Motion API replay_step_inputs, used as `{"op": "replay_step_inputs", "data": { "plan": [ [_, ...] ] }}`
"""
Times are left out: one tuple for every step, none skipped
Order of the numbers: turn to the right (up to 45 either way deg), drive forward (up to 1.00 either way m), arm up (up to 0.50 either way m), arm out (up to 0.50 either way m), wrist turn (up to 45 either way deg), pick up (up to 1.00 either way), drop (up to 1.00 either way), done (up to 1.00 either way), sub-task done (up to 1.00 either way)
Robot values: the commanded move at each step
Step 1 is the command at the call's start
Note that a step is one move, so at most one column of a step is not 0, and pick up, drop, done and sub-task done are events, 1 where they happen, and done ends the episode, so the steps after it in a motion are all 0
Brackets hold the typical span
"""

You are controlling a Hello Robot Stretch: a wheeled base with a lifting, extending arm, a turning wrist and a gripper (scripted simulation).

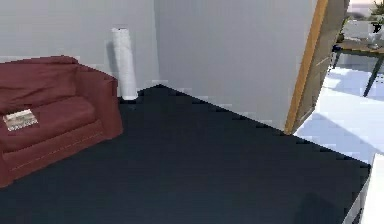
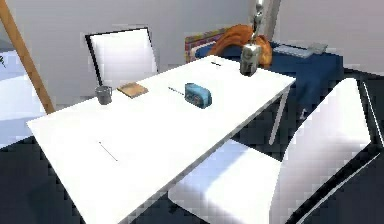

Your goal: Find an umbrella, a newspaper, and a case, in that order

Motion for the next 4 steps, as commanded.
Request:
{"op": "replay_step_inputs", "data": {
  "plan": [
    [0.0, 0.35, 0.0, 0.0, 0.0, 0.0, 0.0, 0.0, 0.0],
    [42.0, 0.0, 0.0, 0.0, 0.0, 0.0, 0.0, 0.0, 0.0],
    [0.0, 1.0, 0.0, 0.0, 0.0, 0.0, 0.0, 0.0, 0.0],
    [3.0, 0.0, 0.0, 0.0, 0.0, 0.0, 0.0, 0.0, 0.0]
  ]
}}
